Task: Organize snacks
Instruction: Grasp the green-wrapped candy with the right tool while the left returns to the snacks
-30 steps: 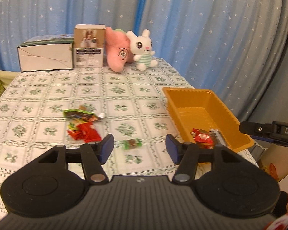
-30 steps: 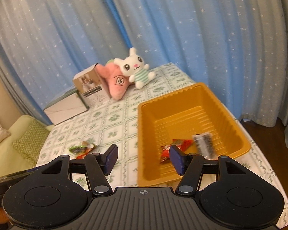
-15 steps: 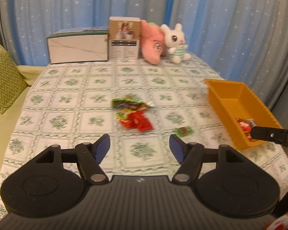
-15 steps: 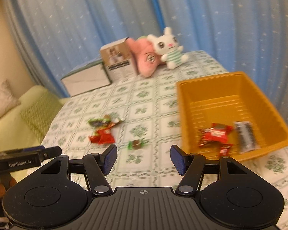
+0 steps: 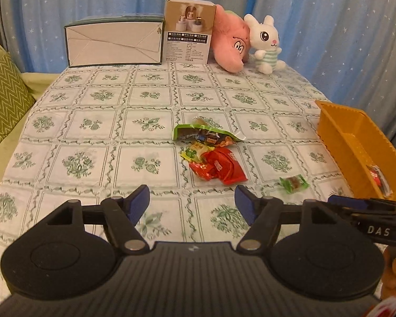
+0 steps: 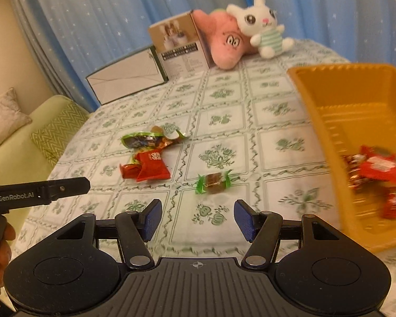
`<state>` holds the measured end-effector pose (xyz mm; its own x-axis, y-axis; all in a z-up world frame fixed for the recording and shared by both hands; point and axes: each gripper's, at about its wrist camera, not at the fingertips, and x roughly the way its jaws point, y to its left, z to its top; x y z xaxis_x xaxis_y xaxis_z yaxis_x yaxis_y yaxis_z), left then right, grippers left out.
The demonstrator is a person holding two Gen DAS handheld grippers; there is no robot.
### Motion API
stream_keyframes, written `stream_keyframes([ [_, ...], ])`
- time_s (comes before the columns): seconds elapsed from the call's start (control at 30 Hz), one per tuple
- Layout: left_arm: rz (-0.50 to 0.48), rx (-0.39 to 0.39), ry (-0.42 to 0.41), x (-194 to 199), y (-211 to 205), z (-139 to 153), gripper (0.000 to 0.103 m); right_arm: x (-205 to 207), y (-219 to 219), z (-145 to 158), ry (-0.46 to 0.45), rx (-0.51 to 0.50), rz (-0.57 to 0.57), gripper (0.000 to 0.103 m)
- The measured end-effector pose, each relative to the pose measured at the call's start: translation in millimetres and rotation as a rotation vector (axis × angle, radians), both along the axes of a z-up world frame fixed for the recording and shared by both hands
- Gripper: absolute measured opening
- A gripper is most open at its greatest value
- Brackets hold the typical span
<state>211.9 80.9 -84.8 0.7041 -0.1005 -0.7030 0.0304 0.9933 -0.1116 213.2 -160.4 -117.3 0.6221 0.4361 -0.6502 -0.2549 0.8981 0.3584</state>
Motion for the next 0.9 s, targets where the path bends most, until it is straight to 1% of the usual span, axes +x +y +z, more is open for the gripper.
stream_keyframes([
  [0.1,0.011,-0.015,0.008,13,4,-6,0.069,16,9,-13,0.008,-0.004,-0.012,0.061],
  [0.2,0.024,-0.042,0.004,22,5,-8,0.074,28,17,-22,0.005,-0.008,-0.026,0.061],
  [0.4,0.043,-0.047,0.005,29,6,-8,0.074,47,33,-28,-0.052,-0.071,-0.049,0.06],
  [0.43,0.043,-0.045,0.005,29,6,-9,0.074,49,36,-29,-0.059,-0.089,-0.048,0.058],
  [0.47,0.044,-0.04,0.006,29,7,-9,0.074,51,39,-29,-0.067,-0.111,-0.046,0.052],
  [0.5,0.046,-0.036,0.008,29,7,-10,0.074,51,41,-29,-0.076,-0.135,-0.043,0.049],
  [0.53,0.048,-0.032,0.013,29,8,-12,0.074,51,42,-30,-0.086,-0.159,-0.038,0.044],
  [0.6,0.05,-0.029,0.023,30,8,-14,0.074,49,44,-32,-0.107,-0.203,-0.024,0.036],
  [0.63,0.049,-0.027,0.026,30,8,-16,0.074,48,45,-33,-0.119,-0.231,-0.019,0.028],
  [0.67,0.048,-0.023,0.027,30,6,-17,0.074,47,45,-34,-0.128,-0.256,-0.016,0.022],
  [0.8,0.033,-0.009,0.027,31,-1,-21,0.074,50,35,-32,-0.102,-0.219,-0.003,0.021],
  [0.87,0.022,-0.006,0.022,33,-4,-22,0.072,49,29,-29,-0.1,-0.208,-0.007,0.021],
  [0.9,0.016,0.003,0.018,34,-7,-23,0.069,48,26,-27,-0.099,-0.202,-0.01,0.021],
])
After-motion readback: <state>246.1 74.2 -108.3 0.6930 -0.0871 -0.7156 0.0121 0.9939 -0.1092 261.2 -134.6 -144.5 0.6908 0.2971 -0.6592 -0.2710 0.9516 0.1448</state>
